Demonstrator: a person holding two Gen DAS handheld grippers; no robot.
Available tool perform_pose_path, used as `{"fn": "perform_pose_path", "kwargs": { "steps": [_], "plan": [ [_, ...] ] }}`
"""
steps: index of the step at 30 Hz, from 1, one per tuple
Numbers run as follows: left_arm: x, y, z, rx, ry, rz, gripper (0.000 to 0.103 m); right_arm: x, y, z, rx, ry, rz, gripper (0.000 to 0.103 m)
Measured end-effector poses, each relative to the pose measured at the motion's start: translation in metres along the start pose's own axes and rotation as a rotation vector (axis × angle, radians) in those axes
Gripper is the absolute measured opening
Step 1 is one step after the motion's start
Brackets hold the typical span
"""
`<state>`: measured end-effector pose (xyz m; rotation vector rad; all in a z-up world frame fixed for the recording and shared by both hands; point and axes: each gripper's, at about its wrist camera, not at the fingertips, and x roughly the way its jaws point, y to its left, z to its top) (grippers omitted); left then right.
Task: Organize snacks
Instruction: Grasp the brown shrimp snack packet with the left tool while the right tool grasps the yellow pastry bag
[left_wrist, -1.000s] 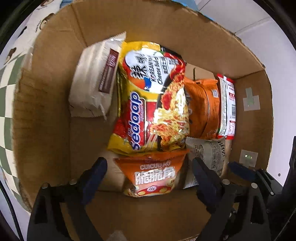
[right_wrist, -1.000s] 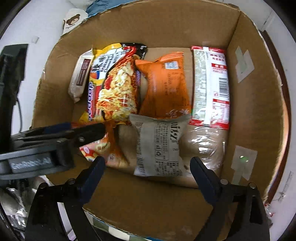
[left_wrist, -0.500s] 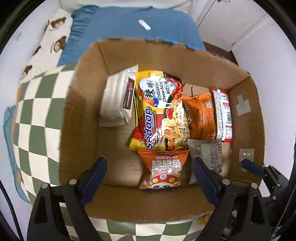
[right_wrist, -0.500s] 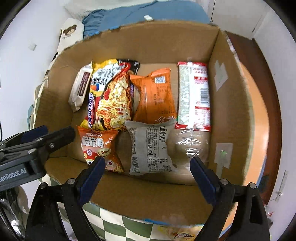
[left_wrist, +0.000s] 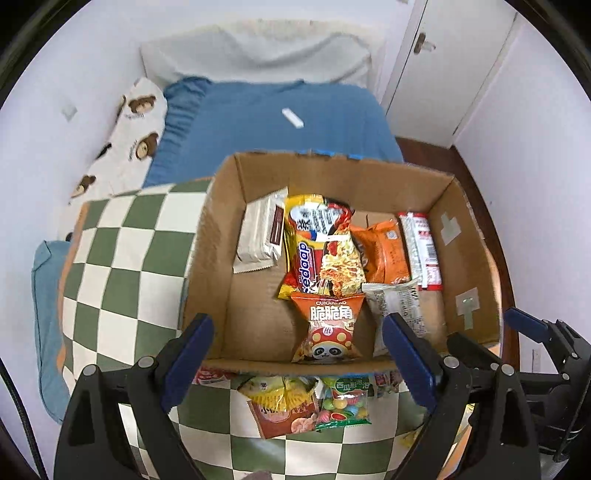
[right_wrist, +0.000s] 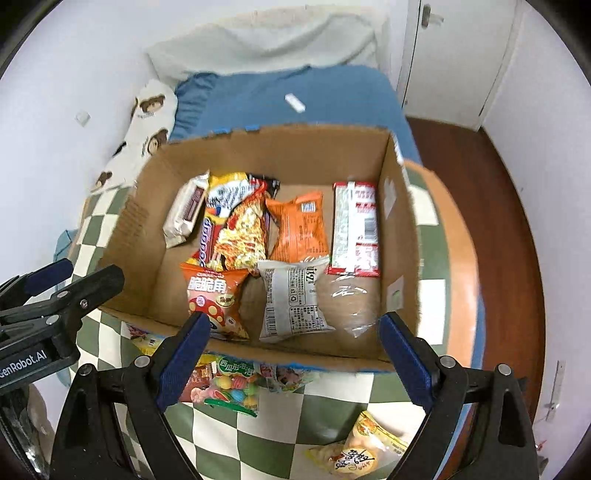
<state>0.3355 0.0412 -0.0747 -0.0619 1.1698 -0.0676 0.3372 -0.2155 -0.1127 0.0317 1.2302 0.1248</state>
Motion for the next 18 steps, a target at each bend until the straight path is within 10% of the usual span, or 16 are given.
{"fn": "perform_pose_path", "kwargs": {
  "steps": [11, 18],
  "plan": [
    [-0.055, 0.003, -0.042, 0.02, -0.134, -0.011, 0.093, -0.065, 0.003, -0.043, 0.048, -0.138, 0.043, 0.095],
    [0.013, 0.004, -0.104, 0.189, 0.038, 0.066, 0.093, -0.028, -0.035, -0.109, 0.209, -0.05, 0.112, 0.086]
  ]
}}
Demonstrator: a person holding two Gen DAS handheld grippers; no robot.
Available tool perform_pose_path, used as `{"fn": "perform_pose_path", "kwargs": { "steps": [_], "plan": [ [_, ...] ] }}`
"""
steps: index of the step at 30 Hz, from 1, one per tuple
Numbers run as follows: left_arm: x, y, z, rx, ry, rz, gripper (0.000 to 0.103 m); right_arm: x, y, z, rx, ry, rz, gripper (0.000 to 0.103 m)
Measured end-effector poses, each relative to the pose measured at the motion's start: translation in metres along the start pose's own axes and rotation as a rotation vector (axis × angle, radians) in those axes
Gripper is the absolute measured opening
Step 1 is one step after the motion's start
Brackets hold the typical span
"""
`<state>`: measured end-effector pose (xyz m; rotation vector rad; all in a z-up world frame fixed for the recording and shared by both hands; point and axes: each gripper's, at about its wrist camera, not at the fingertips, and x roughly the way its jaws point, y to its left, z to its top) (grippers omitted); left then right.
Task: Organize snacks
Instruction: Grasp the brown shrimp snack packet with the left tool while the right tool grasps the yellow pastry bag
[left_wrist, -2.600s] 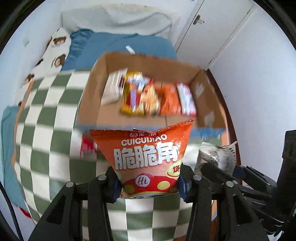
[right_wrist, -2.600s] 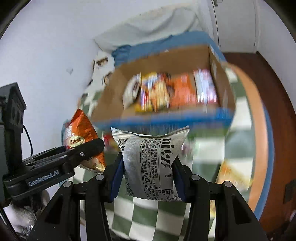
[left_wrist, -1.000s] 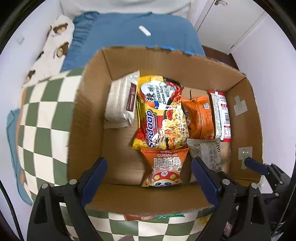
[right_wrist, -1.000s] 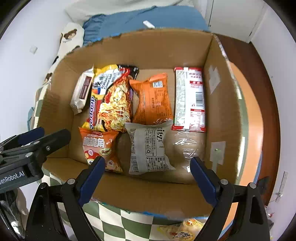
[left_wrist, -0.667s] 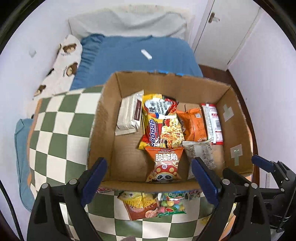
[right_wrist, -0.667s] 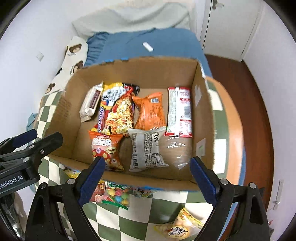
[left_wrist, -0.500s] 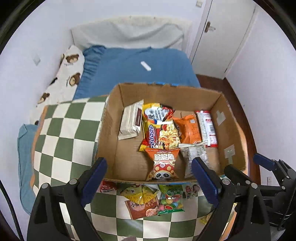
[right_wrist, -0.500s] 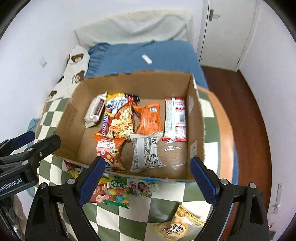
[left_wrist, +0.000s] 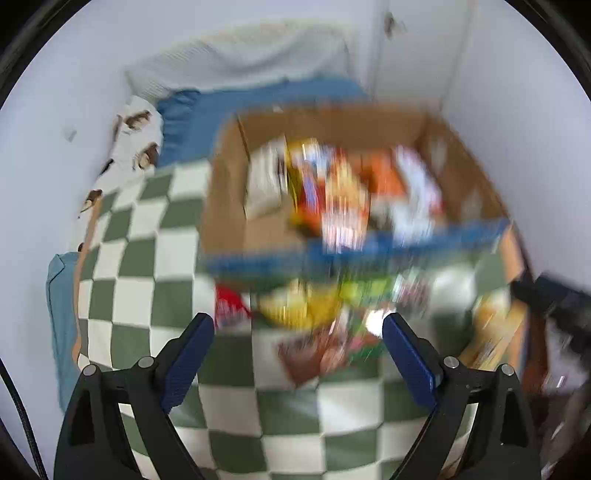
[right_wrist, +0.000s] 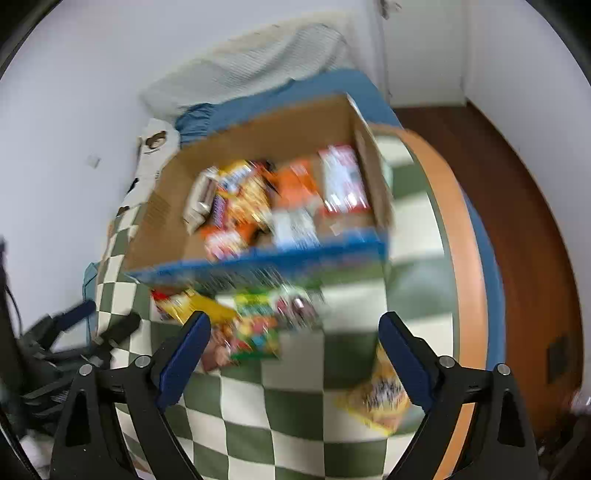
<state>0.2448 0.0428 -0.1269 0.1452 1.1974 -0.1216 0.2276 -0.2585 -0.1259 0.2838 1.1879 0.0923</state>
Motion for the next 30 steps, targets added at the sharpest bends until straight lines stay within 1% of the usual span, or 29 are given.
{"fn": "perform_pose_path", "kwargs": {
  "steps": [1, 2, 5, 6, 8, 11, 13, 16, 17, 18, 19, 20, 22, 23, 25, 26, 28, 30],
  "plan": [
    [0.016, -0.005, -0.009, 0.045, 0.034, 0.018, 0.093, 0.005, -0.007, -0.006, 0.012, 0.011, -0.001, 0.071],
    [0.03, -0.01, -0.017, 0.09, 0.064, 0.044, 0.093, 0.012, -0.017, -0.014, 0.034, 0.032, -0.004, 0.068],
    [0.064, -0.026, -0.036, 0.211, 0.13, 0.089, 0.093, 0.028, -0.045, -0.032, 0.116, 0.069, -0.021, 0.068],
    [0.076, -0.031, -0.041, 0.251, 0.146, 0.107, 0.093, 0.033, -0.055, -0.037, 0.145, 0.081, -0.031, 0.068],
    [0.089, -0.039, -0.046, 0.311, 0.165, 0.119, 0.093, 0.046, -0.073, -0.048, 0.194, 0.123, -0.05, 0.069],
    [0.107, -0.052, -0.049, 0.406, 0.187, 0.138, 0.093, 0.062, -0.09, -0.058, 0.231, 0.159, -0.072, 0.077],
    [0.121, -0.058, -0.05, 0.467, 0.209, 0.155, 0.093, 0.072, -0.096, -0.062, 0.237, 0.179, -0.096, 0.078],
    [0.134, -0.061, -0.049, 0.512, 0.232, 0.139, 0.093, 0.088, -0.099, -0.065, 0.245, 0.207, -0.102, 0.077],
    [0.136, -0.062, -0.049, 0.522, 0.232, 0.127, 0.093, 0.093, -0.099, -0.067, 0.242, 0.218, -0.101, 0.074],
    [0.137, -0.062, -0.049, 0.533, 0.231, 0.105, 0.085, 0.097, -0.097, -0.071, 0.238, 0.219, -0.093, 0.069],
    [0.138, -0.061, -0.049, 0.534, 0.238, 0.087, 0.07, 0.099, -0.095, -0.073, 0.226, 0.222, -0.104, 0.063],
    [0.139, -0.061, -0.049, 0.528, 0.254, 0.058, 0.065, 0.102, -0.093, -0.075, 0.209, 0.226, -0.115, 0.06],
    [0.139, -0.06, -0.051, 0.504, 0.264, 0.054, 0.063, 0.106, -0.084, -0.08, 0.174, 0.232, -0.111, 0.059],
    [0.138, -0.058, -0.052, 0.476, 0.273, 0.044, 0.063, 0.106, -0.079, -0.082, 0.152, 0.234, -0.112, 0.057],
    [0.138, -0.047, -0.056, 0.366, 0.311, -0.005, 0.063, 0.106, -0.067, -0.086, 0.1, 0.239, -0.116, 0.056],
    [0.137, -0.038, -0.06, 0.278, 0.341, -0.035, 0.063, 0.107, -0.059, -0.089, 0.073, 0.247, -0.112, 0.056],
    [0.139, -0.021, -0.071, 0.13, 0.412, -0.053, 0.063, 0.109, -0.046, -0.097, 0.028, 0.265, -0.104, 0.056],
    [0.14, -0.003, -0.085, -0.015, 0.463, -0.114, 0.063, 0.111, -0.035, -0.105, -0.006, 0.285, -0.092, 0.056]
  ]
}}
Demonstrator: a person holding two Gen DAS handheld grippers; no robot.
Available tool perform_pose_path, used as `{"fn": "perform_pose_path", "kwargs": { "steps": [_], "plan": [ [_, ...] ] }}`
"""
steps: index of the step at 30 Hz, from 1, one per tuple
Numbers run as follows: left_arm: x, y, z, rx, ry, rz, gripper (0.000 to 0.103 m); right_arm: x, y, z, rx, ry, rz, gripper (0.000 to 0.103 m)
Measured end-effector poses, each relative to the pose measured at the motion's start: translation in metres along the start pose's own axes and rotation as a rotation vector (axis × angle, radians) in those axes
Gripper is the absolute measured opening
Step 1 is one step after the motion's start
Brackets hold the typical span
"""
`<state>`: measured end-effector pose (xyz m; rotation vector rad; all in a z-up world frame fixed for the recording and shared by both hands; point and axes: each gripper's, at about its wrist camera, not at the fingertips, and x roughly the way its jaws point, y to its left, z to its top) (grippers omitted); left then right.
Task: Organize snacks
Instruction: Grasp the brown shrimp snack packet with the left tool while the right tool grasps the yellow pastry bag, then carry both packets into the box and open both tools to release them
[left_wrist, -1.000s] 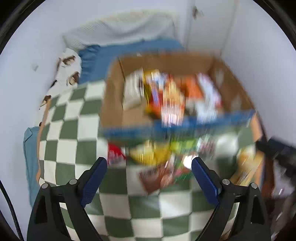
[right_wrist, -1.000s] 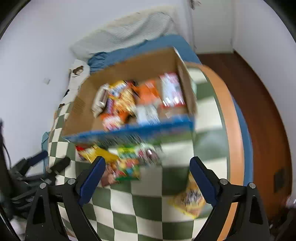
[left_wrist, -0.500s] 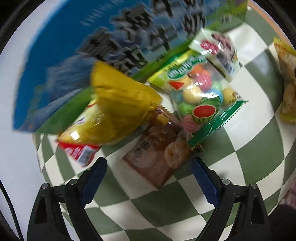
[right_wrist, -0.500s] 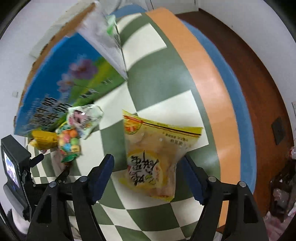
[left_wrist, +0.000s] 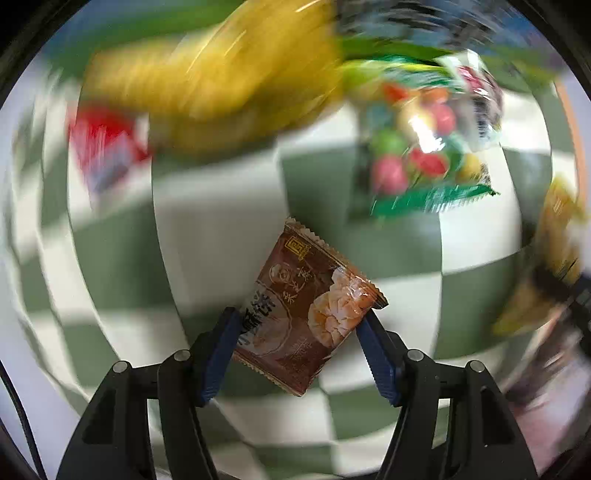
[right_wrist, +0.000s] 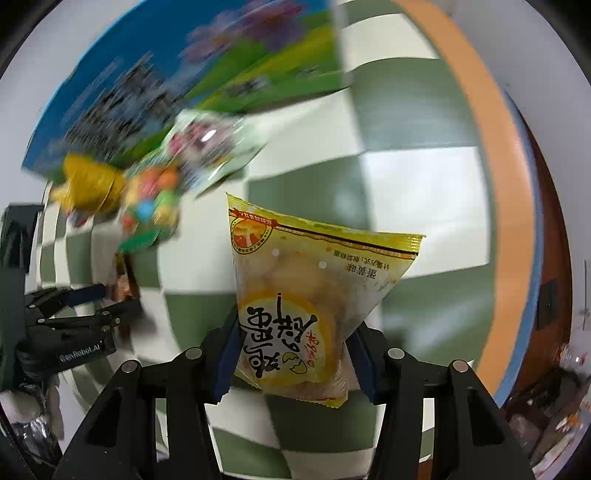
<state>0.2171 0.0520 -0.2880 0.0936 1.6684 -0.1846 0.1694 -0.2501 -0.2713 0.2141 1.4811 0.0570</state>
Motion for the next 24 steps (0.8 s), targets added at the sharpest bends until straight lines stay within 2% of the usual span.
{"fn": "perform_pose_path", "kwargs": {
  "steps": [3, 5, 7, 11, 14, 16, 17, 19, 24],
  "plan": [
    [0.009, 0.025, -0.018, -0.175, 0.04, -0.119, 0.063, 0.005, 0.019, -0.009, -0.065, 0.023, 0.003, 0.056],
    [0.013, 0.034, -0.023, -0.227, 0.045, -0.169, 0.063, 0.008, 0.031, -0.006, -0.103, 0.032, 0.006, 0.056],
    [0.015, 0.038, -0.025, -0.213, 0.044, -0.19, 0.065, 0.011, 0.042, -0.008, -0.142, 0.038, 0.0, 0.057],
    [0.019, 0.035, -0.024, -0.087, 0.047, -0.171, 0.068, 0.016, 0.049, -0.001, -0.147, 0.059, 0.012, 0.068],
    [0.019, 0.022, -0.024, -0.007, 0.049, -0.127, 0.068, 0.023, 0.055, 0.0, -0.127, 0.065, 0.017, 0.068],
    [0.021, 0.006, -0.027, 0.063, 0.039, -0.067, 0.068, 0.025, 0.052, -0.003, -0.103, 0.063, 0.024, 0.068],
    [0.021, -0.004, -0.027, 0.078, 0.032, -0.043, 0.068, 0.022, 0.047, -0.005, -0.094, 0.056, 0.026, 0.064],
    [0.018, -0.008, -0.03, 0.053, 0.0, -0.013, 0.059, 0.021, 0.047, -0.007, -0.099, 0.038, 0.012, 0.058],
    [0.008, 0.005, -0.039, -0.168, -0.051, -0.028, 0.057, 0.014, 0.05, -0.013, -0.12, 0.028, 0.037, 0.055]
  ]
}}
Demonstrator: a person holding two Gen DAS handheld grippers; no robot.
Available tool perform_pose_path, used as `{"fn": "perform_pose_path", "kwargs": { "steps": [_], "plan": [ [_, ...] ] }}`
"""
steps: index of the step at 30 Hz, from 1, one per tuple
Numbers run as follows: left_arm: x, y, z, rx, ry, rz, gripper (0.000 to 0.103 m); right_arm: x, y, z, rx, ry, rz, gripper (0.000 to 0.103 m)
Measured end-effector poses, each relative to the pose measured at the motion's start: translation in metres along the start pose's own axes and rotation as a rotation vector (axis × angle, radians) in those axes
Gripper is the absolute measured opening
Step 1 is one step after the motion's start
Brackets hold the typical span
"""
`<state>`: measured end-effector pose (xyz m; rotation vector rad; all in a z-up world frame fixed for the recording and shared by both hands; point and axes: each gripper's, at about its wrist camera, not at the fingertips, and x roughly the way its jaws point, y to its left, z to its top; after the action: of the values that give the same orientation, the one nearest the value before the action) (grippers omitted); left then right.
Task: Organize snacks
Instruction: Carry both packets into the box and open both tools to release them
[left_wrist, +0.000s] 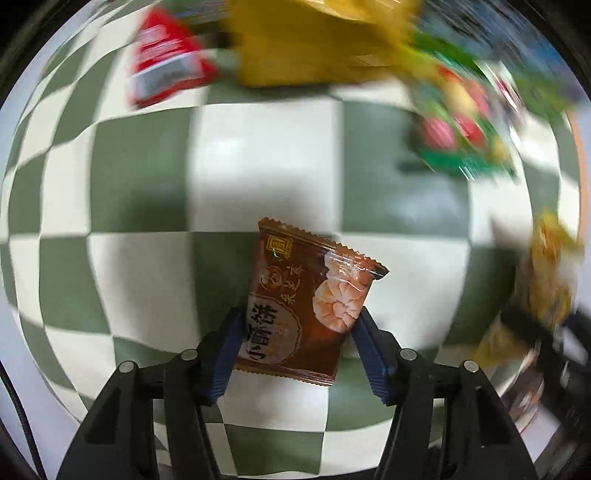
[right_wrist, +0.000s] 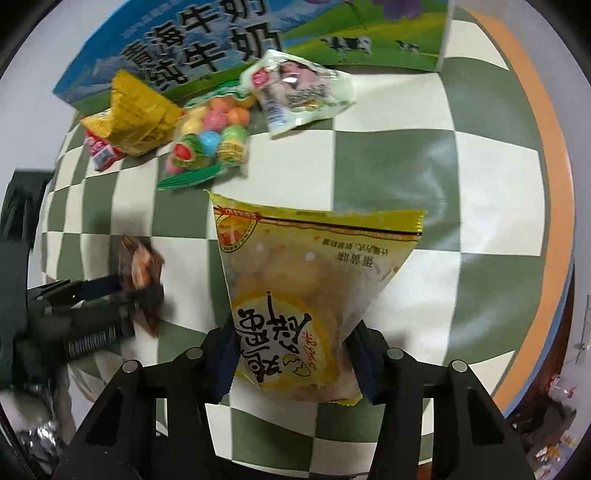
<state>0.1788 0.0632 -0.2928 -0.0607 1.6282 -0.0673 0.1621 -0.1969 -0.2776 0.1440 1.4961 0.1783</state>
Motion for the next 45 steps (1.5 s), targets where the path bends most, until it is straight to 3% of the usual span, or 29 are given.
{"fn": "perform_pose_path", "kwargs": {
  "steps": [5, 9, 13, 18, 23, 27, 31, 34, 38, 45],
  "plan": [
    [0.011, 0.01, 0.009, -0.043, 0.032, -0.047, 0.059, 0.011, 0.0, 0.004, 0.064, -0.004, 0.021, 0.059],
    [0.005, 0.004, 0.007, -0.035, -0.033, -0.013, 0.055, 0.01, 0.0, 0.001, 0.075, -0.03, 0.011, 0.058],
    [-0.005, -0.016, -0.01, -0.039, -0.084, -0.012, 0.054, 0.003, 0.0, -0.001, 0.06, -0.052, 0.013, 0.05],
    [-0.051, -0.021, -0.014, -0.028, -0.147, -0.076, 0.054, -0.023, 0.001, 0.006, 0.058, -0.07, 0.082, 0.048],
    [-0.128, -0.04, -0.008, -0.019, -0.257, -0.186, 0.054, -0.086, 0.001, 0.032, 0.042, -0.155, 0.176, 0.048],
    [-0.191, -0.043, 0.025, -0.01, -0.329, -0.247, 0.054, -0.151, -0.008, 0.072, 0.025, -0.249, 0.21, 0.048],
    [-0.236, -0.042, 0.073, -0.001, -0.384, -0.214, 0.054, -0.19, -0.009, 0.125, -0.007, -0.323, 0.135, 0.048],
    [-0.244, -0.038, 0.12, -0.004, -0.388, -0.17, 0.054, -0.193, -0.012, 0.168, -0.018, -0.319, 0.068, 0.048],
    [-0.208, -0.029, 0.179, -0.002, -0.316, -0.093, 0.055, -0.17, -0.014, 0.214, -0.03, -0.25, 0.007, 0.048],
    [-0.146, -0.011, 0.226, -0.041, -0.151, -0.047, 0.054, -0.119, -0.021, 0.25, -0.015, -0.161, -0.041, 0.048]
  ]
}}
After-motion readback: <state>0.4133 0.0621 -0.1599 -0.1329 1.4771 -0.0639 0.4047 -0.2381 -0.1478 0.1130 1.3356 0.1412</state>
